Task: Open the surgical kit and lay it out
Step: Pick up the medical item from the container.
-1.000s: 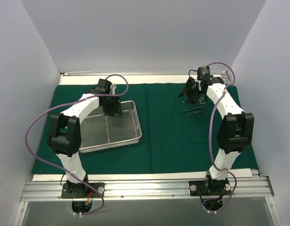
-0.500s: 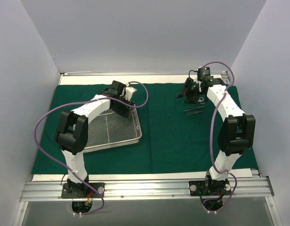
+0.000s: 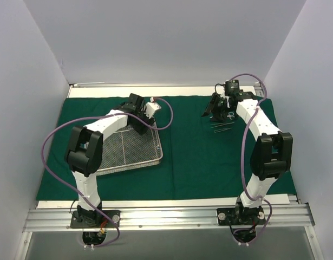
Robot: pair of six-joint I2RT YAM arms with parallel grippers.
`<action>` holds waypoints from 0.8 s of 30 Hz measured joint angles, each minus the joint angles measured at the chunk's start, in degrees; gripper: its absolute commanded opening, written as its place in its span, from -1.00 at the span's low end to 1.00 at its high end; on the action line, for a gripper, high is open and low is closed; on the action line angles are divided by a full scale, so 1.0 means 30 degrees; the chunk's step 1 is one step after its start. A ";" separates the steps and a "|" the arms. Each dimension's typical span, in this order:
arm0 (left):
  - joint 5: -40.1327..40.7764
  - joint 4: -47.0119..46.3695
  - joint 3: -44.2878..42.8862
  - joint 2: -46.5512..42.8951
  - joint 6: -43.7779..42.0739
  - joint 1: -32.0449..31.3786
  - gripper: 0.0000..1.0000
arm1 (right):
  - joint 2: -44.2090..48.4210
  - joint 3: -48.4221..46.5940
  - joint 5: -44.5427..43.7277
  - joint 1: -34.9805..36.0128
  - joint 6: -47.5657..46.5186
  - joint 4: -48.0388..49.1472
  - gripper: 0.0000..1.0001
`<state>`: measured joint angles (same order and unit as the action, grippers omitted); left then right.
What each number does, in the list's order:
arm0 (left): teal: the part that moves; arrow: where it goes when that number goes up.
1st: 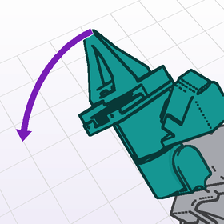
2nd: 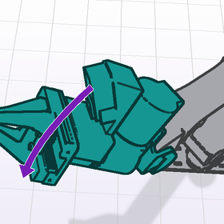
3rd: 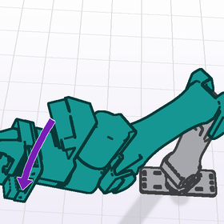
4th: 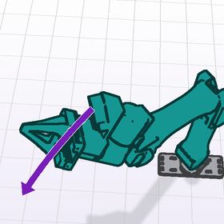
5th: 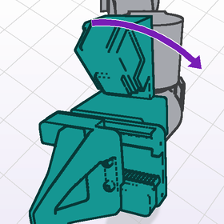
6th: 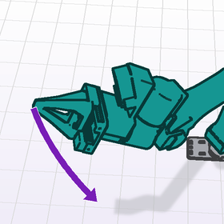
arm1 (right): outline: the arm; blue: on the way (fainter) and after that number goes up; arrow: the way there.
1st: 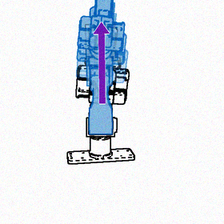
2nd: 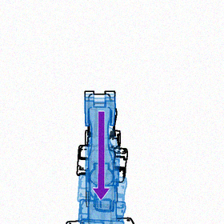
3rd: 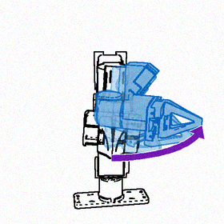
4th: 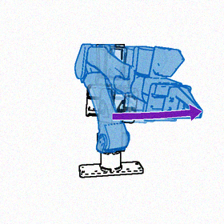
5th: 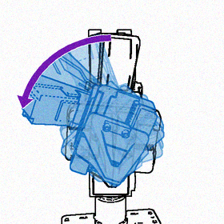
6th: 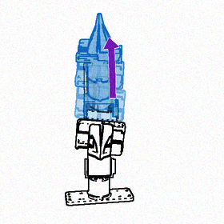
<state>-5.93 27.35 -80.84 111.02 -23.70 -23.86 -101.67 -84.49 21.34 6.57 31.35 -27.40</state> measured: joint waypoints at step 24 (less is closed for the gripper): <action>0.0058 -0.0350 -0.2295 0.2914 0.0204 -0.0015 -0.50 | 0.0612 0.0576 -0.0015 0.0109 0.0000 -0.0058 -0.07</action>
<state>-5.76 26.30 -87.72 119.77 -23.09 -23.90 -99.83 -82.76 21.30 6.90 31.35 -27.57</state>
